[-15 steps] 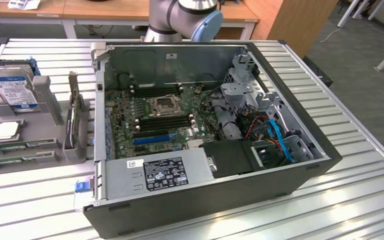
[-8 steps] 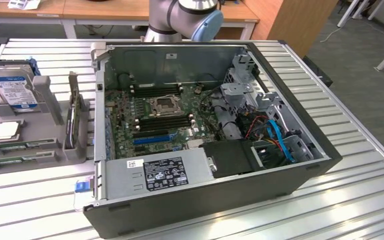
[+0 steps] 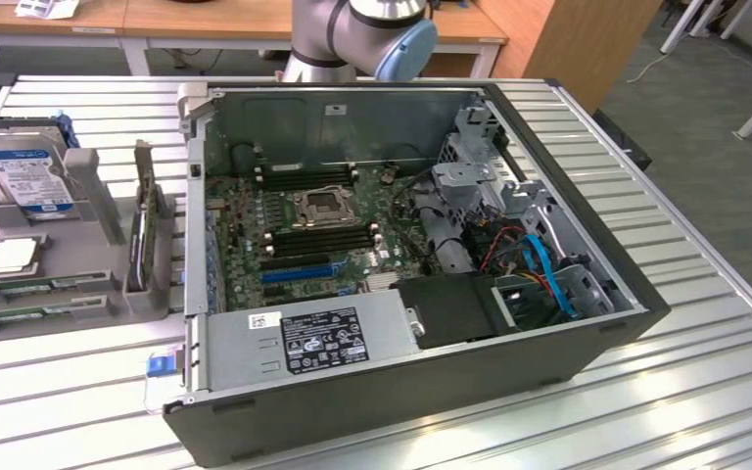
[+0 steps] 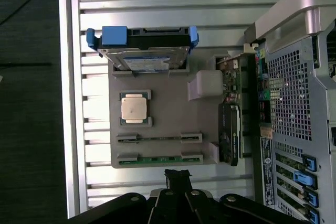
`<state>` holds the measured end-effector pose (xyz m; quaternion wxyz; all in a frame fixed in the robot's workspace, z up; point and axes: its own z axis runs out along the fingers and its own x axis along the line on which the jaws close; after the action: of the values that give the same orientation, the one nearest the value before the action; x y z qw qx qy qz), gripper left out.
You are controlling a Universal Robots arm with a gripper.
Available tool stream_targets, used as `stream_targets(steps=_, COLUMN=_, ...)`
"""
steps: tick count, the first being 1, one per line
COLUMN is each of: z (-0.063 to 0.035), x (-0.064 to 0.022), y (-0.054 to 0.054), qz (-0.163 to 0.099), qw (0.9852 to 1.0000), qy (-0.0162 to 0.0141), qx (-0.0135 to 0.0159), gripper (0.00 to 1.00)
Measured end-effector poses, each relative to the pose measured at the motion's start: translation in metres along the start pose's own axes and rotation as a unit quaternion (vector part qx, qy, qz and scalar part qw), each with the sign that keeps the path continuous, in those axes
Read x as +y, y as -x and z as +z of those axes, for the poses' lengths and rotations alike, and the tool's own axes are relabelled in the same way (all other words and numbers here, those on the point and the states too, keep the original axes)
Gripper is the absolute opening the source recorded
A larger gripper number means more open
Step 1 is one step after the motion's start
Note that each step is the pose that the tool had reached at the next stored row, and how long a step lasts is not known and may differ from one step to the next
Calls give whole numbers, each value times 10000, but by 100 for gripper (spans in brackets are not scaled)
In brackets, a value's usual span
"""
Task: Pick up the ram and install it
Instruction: 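Pick up the ram and move it above insertion slot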
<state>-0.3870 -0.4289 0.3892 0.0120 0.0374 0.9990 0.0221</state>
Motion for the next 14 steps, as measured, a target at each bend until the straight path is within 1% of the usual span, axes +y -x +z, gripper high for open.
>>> stream_targets(steps=5, z=0, x=0, y=0, qz=-6, qw=10000, qy=0, qx=0, gripper=10)
stream_targets(steps=7, z=0, x=0, y=-1, qz=-48, qw=10000, qy=1, qx=2, gripper=10)
stream_targets(steps=11, z=0, x=0, y=0, qz=-230, qw=9997, qy=5, qx=10, gripper=10)
stream_targets(steps=14, z=0, x=0, y=0, qz=-399, qw=9992, qy=9, qx=18, gripper=10)
